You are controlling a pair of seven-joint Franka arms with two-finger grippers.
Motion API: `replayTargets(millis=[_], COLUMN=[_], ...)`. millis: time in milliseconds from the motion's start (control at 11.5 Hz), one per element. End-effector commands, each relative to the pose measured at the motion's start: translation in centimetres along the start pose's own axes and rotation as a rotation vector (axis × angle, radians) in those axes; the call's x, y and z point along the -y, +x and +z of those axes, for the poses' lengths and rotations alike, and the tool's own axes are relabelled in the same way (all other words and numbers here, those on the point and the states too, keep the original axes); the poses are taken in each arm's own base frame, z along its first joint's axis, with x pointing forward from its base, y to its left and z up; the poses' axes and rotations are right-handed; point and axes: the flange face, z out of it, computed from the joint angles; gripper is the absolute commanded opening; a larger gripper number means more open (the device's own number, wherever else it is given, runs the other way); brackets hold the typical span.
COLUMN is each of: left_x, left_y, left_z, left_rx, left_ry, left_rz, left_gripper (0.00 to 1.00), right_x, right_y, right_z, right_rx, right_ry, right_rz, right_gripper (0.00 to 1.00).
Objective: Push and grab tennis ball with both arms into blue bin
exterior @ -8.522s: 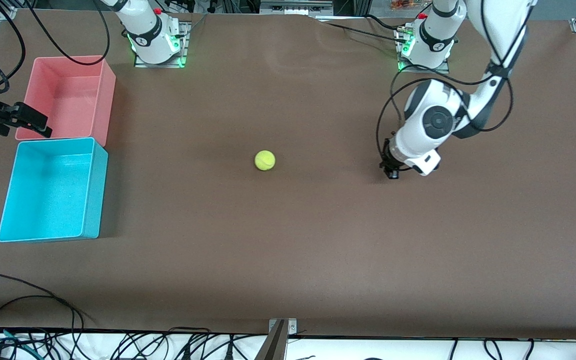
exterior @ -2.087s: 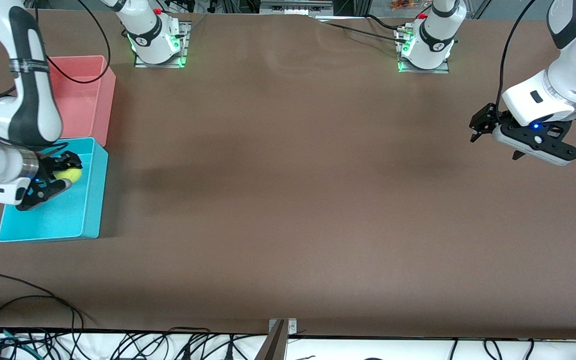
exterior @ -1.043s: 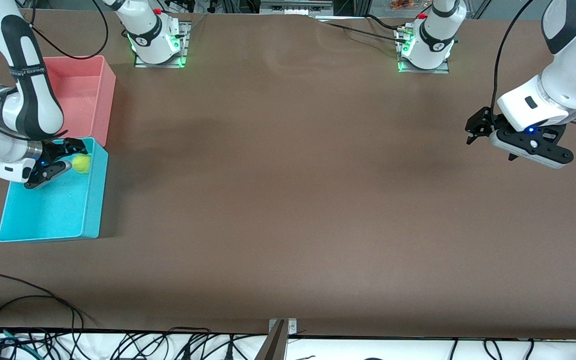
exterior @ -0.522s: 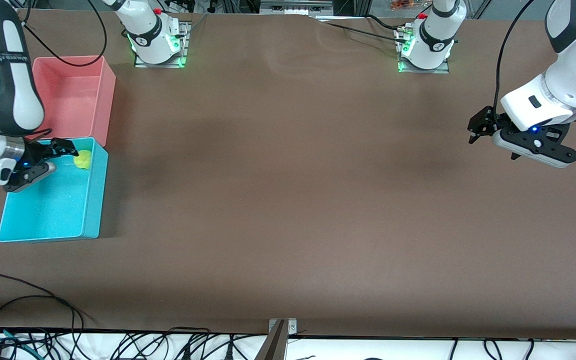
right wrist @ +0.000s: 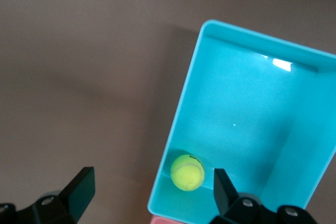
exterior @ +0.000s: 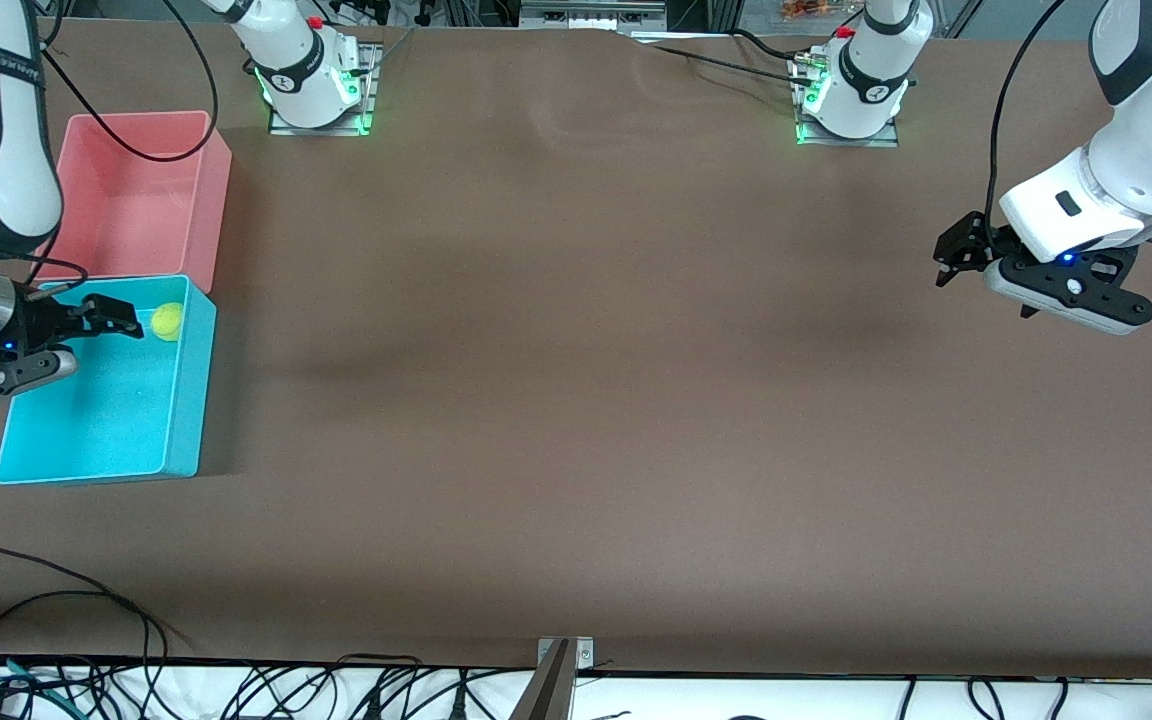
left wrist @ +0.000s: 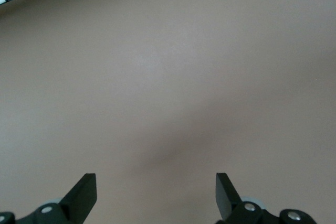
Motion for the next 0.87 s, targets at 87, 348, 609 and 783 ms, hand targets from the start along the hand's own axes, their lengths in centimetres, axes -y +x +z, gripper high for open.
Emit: replayTargets(millis=[87,348,609,783], left_x=[0.5,0.9,1.0,1.0], left_y=[0.3,0.4,0.5,0.5], left_z=[-0.3,0.1,0.5,0.8], left_rx=[0.016,0.022,0.029,0.035], left_ry=[0.017,0.016,0.012,0.014], left_rz=[-0.007,-0.008,-0.025,-0.118], left_gripper=[1.00,1.00,1.00,1.00], right_x=[4.5,5.3,5.3,6.1], right_y=[3.4,2.8,2.1,1.7], right_z=[-5.1,-11.0,-12.8,-13.7], right_rx=[-0.030,-0.035,-0.028,-0.037], right_ry=[-0.094,-0.069,-0.021,-0.018], right_rz=[0.242,0.335,0.348,0.357], right_gripper=[1.00,1.00,1.00,1.00])
